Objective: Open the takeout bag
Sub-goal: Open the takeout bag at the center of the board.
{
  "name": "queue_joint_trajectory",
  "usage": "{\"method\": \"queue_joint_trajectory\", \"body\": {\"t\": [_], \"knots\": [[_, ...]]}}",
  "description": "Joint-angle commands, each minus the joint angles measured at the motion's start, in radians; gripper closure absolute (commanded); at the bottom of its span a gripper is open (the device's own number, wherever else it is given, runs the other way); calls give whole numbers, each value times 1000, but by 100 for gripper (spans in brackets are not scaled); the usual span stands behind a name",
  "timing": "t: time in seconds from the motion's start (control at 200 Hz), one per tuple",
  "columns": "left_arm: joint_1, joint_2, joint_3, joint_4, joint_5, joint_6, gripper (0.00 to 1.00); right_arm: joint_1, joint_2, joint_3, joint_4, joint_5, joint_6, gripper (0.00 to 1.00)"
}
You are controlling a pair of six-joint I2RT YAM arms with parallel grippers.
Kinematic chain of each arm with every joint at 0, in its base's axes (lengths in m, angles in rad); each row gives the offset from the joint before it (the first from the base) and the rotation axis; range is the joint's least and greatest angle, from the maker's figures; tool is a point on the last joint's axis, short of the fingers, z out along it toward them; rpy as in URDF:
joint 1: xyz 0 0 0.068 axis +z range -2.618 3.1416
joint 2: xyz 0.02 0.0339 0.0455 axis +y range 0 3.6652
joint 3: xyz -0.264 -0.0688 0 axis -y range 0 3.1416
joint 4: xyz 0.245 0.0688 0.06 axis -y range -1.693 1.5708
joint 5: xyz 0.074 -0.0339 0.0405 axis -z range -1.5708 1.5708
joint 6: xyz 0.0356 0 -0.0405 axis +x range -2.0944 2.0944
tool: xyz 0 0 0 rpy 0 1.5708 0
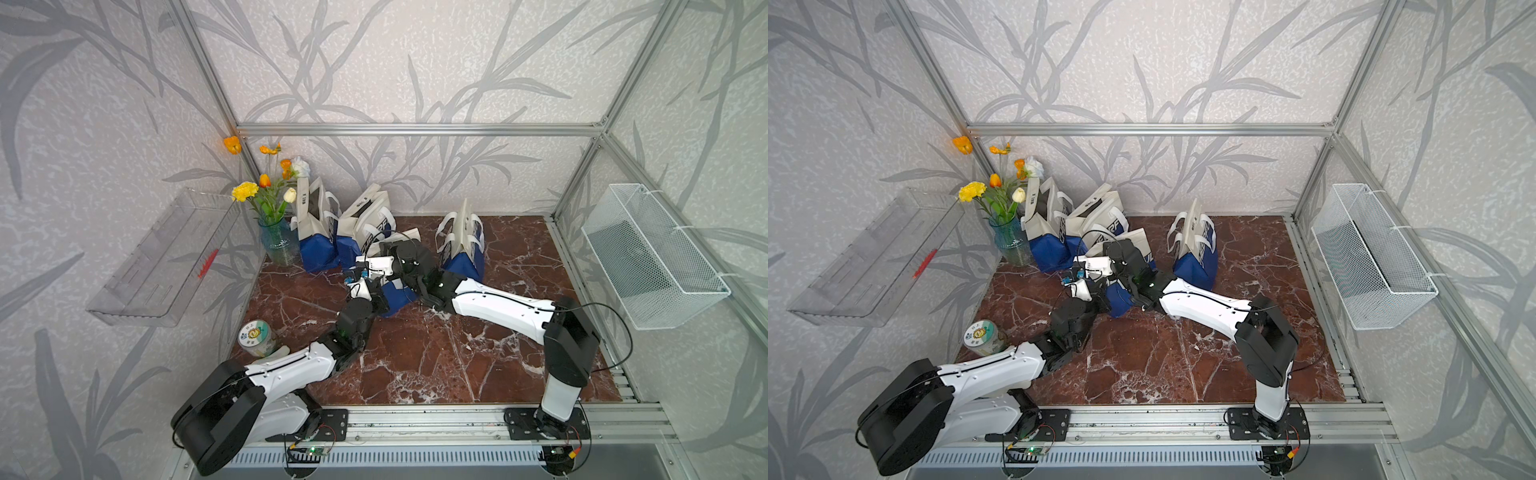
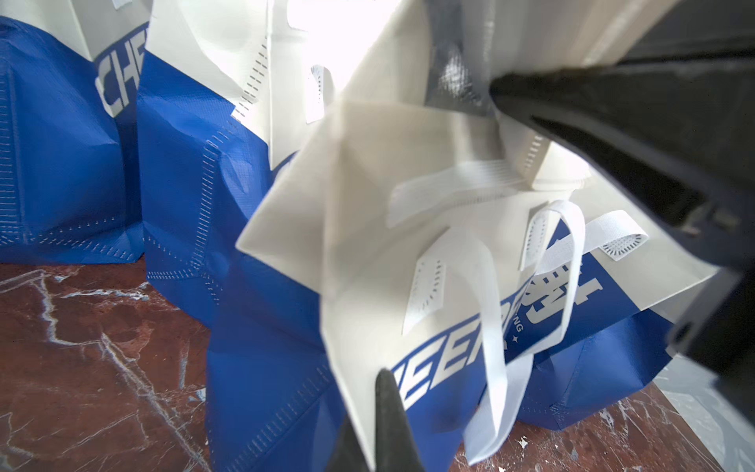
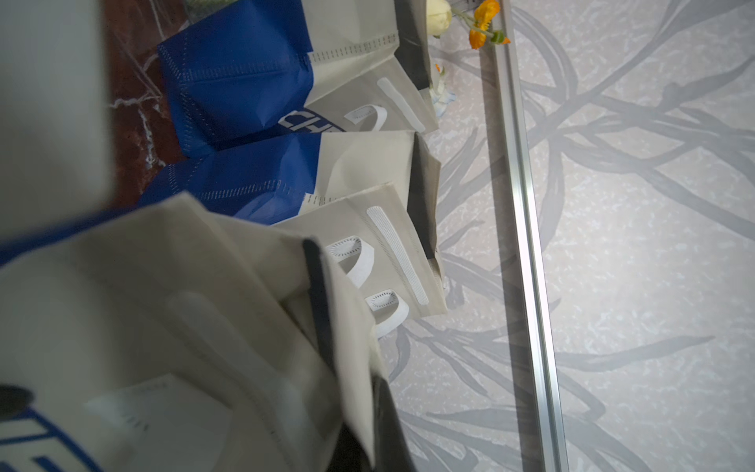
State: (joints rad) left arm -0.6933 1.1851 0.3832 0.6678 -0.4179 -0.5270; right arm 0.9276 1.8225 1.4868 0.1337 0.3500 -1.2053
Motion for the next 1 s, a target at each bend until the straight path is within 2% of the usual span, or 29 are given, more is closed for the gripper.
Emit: {"method": "queue_joint_trajectory", "body": {"t": [0.0,0.145,0.375,0.44,0.54,0.605,0.705,0.815,1.0], "knots": [[-5,-10,-66,-204,-8,5,100,-25,-61,149,-208,31,29,100],[-5,-44,-78,-219,-2,22,100,-39,-34,263,-379,7,157,100],[-6,-83,-76,-250,-3,34,100,-49,-59,263,-423,-48,325,100],[-6,-89,-71,-252,-1,31,100,-49,-77,240,-420,-61,382,88],[-5,-90,-55,-267,-2,23,100,-49,-136,151,-368,-92,484,60],[-6,-87,-41,-272,5,16,100,-49,-195,43,-271,-113,534,52],[-5,-82,-26,-270,21,16,100,-49,-257,-111,-154,-146,553,51],[-7,-78,-12,-274,28,18,100,-49,-285,-200,-115,-181,558,51],[-6,-74,0,-280,27,21,100,-47,-290,-249,-99,-218,572,52]]}}
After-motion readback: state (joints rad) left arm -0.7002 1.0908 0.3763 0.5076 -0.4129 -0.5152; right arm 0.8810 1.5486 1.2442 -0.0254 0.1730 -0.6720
